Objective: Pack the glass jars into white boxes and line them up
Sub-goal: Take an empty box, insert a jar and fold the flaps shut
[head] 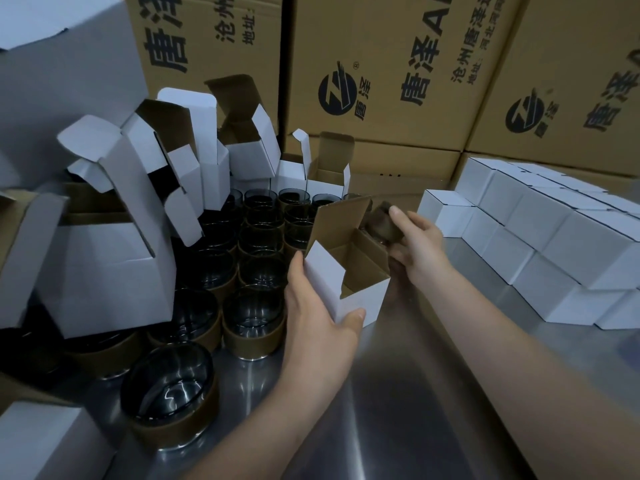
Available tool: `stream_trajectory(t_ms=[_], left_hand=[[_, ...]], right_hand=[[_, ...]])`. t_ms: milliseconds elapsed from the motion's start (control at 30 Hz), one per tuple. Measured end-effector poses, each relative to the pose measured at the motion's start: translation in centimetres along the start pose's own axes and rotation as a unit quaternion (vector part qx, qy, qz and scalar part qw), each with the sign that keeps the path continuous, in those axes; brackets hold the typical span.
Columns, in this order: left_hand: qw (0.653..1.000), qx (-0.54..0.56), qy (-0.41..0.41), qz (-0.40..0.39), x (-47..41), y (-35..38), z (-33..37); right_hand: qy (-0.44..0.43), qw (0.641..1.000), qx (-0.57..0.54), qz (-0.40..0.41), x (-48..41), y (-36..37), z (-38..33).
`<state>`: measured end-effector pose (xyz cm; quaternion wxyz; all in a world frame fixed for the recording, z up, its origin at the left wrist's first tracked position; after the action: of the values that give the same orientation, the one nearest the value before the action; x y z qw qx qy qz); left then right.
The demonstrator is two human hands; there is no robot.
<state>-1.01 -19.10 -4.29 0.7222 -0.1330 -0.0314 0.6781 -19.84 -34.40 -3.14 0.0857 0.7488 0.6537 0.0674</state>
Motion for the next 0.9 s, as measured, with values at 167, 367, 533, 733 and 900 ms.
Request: stream_trajectory(t_ms=[167,367,533,733,900], left_hand=[[1.0,0.007,0.003,-0.003,0.2,0.0,0.2],[1.0,-0.007,0.007,-0.01,0.3,0.0,0.3],[1.0,-0.011,0.021,-0.015,0.4,0.1,0.5],[0.999,-0.011,0.048,-0.008,0.6,0.2,0.7],[0.996,-0.023,0.089,0.009,0.7,0.1,1.2]], right_hand=[[0.009,0.99,-0.13,-0.048,2.7,-0.7,-0.8],[0.035,0.962,-0.248,-0.109,5.5,-0.2,-1.3],[0.053,0.945,-0.286,-0.148,7.3,0.5,-1.5],[0.054,0.951,-0.268,-0.146,8.2,0.9,-1.3],[0.035,0.955,-0.241,-0.169,8.1,0.9,-1.3]])
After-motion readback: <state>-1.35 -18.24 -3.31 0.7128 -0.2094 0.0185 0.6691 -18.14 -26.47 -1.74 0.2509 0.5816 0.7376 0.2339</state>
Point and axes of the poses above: each hand's wrist, its own x-axis away from the middle knuckle, its own y-axis out of the palm, z = x × y, the point moved 5 cm from there along -x, towards the middle knuckle, and after that the axes turned 12 degrees about -z, right-handed, at the moved point
